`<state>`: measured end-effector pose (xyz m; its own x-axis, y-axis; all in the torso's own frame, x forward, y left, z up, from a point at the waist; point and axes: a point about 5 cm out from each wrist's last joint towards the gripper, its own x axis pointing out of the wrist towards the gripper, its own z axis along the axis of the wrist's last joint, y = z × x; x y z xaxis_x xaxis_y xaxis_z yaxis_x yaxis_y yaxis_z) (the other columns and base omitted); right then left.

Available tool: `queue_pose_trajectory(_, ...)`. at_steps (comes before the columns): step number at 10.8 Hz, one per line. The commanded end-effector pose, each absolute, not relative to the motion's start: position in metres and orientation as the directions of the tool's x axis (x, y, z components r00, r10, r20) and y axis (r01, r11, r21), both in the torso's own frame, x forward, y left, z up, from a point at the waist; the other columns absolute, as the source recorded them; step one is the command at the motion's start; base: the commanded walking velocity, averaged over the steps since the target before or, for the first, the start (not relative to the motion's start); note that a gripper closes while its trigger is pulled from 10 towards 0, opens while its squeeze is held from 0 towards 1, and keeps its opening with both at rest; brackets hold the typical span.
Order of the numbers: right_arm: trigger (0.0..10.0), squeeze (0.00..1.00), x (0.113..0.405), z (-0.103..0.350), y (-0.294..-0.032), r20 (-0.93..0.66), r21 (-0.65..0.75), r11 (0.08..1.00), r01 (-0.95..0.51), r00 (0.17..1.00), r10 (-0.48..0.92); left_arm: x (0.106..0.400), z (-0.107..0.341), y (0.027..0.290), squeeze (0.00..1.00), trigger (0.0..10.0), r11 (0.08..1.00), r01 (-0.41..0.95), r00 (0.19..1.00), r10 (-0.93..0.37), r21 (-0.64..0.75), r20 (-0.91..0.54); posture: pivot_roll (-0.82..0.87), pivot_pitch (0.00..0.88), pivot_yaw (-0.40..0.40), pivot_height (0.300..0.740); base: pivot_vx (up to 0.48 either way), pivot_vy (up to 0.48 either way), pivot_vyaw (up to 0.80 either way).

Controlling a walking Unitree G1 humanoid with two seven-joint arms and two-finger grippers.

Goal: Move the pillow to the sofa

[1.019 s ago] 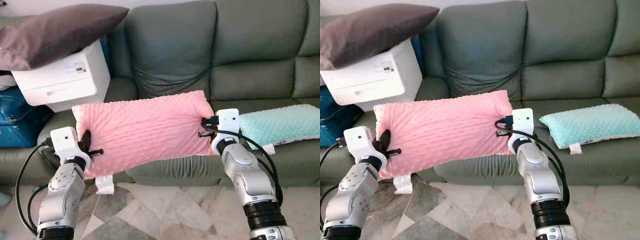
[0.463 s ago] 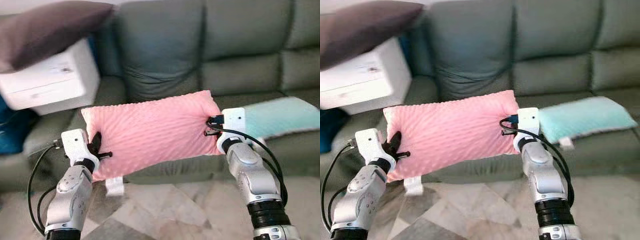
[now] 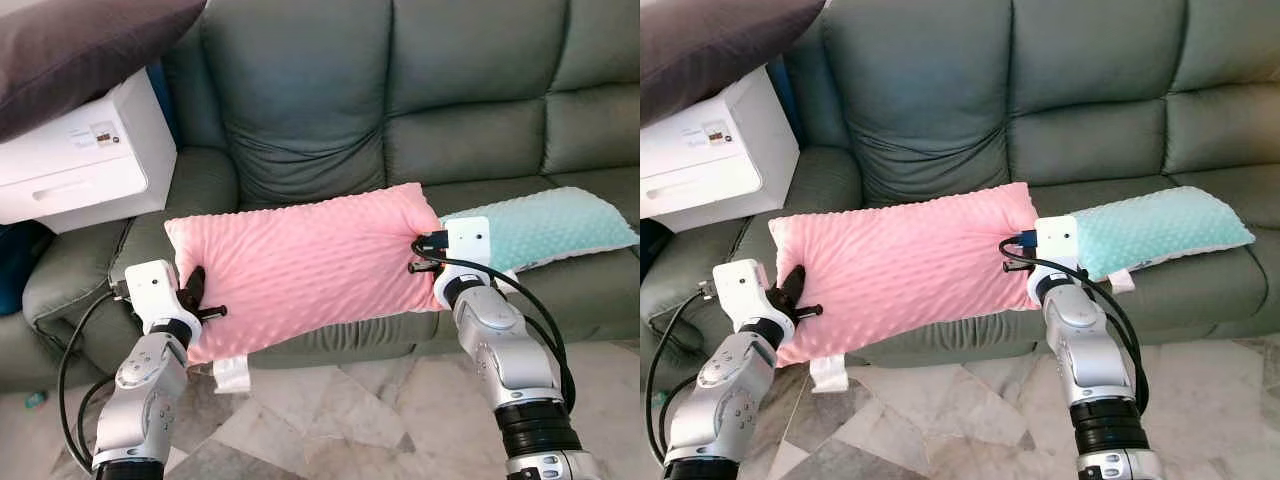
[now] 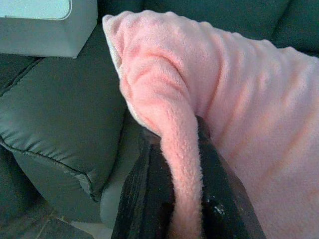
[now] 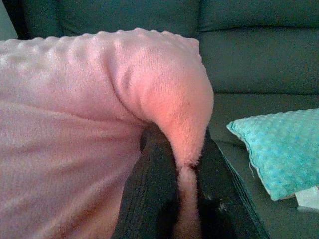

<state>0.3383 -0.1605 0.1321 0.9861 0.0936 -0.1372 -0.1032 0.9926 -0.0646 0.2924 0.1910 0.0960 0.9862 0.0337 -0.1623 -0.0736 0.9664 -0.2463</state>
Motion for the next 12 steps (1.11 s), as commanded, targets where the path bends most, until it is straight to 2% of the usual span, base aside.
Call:
queue_pose_trajectory(1,10.0,0.00,0.339,0.138,-0.165,-0.117,-0.074,0.994,-0.076,0.991,0.067,0.291,0.095,0.198,0.00,10.0,0.968,-0.092,0.986,0.055,-0.232,-0.159,-0.28,0.027,0.089,0.740,0.000,0.000,-0.79)
queue_pose_trajectory(6,10.0,0.00,0.338,0.137,-0.171,-0.131,-0.106,0.993,-0.054,0.991,0.040,0.289,0.093,0.189,0.00,10.0,0.967,-0.051,0.988,0.013,-0.250,-0.151,-0.29,0.035,0.084,0.740,0.000,0.000,-0.79)
queue_pose_trajectory(7,10.0,0.00,0.337,0.137,-0.172,-0.122,-0.102,0.993,-0.053,0.992,0.040,0.287,0.091,0.185,0.00,10.0,0.965,-0.033,0.988,-0.007,-0.261,-0.151,-0.29,0.038,0.084,0.740,0.000,0.000,0.00)
queue_pose_trajectory(12,10.0,0.00,0.334,0.136,-0.169,-0.126,-0.105,0.993,-0.061,0.991,0.048,0.284,0.091,0.180,0.00,10.0,0.964,0.011,0.988,-0.050,-0.266,-0.143,-0.29,0.047,0.088,0.740,0.453,0.000,0.00)
